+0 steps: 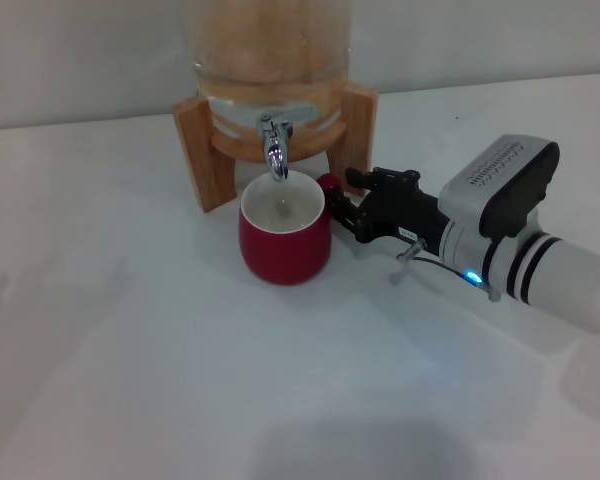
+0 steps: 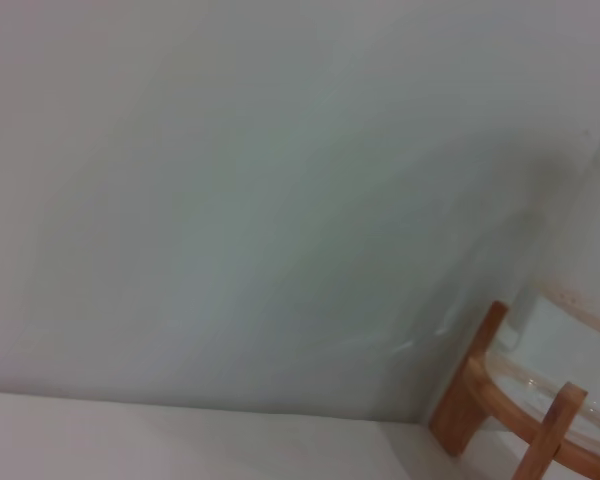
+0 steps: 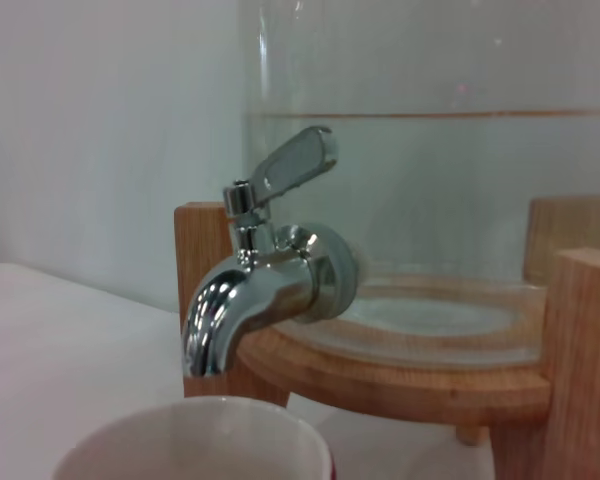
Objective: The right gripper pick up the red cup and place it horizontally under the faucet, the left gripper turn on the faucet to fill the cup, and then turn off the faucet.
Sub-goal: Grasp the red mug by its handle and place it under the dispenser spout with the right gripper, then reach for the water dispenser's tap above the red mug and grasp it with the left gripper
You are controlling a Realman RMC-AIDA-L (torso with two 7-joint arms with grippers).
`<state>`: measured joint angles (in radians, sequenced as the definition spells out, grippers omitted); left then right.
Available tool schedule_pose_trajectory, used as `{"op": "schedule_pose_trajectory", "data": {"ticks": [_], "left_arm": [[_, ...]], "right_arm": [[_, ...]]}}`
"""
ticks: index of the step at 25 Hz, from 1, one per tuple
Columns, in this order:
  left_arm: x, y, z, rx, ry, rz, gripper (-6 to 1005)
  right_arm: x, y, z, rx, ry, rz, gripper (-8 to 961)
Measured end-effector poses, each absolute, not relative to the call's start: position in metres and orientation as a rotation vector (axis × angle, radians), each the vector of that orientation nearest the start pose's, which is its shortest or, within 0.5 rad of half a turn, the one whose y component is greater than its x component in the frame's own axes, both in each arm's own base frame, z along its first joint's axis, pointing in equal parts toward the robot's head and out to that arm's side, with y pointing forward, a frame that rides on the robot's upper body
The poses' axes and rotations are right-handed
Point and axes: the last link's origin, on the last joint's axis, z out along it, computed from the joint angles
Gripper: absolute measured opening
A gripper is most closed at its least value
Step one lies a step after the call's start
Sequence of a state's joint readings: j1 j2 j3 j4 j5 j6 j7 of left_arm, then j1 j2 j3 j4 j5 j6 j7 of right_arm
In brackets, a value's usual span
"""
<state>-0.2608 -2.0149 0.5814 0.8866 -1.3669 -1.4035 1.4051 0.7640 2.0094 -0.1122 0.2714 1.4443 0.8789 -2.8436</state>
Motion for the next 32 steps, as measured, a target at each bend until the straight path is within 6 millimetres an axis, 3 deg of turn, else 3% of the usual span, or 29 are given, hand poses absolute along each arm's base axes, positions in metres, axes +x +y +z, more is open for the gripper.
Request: {"op": "schedule_pose_trajectory", "data": {"ticks": [12, 18, 27, 32], "left_arm": [[-0.35, 0.3, 0.117, -2.036, -1.064, -0.779, 802], [-0.348, 0.301, 0.117, -2.04, -1.06, -0.781, 802], [-0.349, 0.301, 0.116, -2.041, -1.062, -0.781, 803], [-0.348, 0.301, 0.115, -2.043, -1.062, -0.785, 802]], "right_arm": [[0.259, 0.379, -0.08, -2.197, 0.567, 0.621, 384], [0.276, 0.373, -0.065, -2.182, 0.6, 0.66, 385], [0.282, 0.369, -0.053, -2.28, 0.574, 0.67, 387], [0.292, 0.365, -0.031, -2.328, 0.586, 0.686, 389]]}}
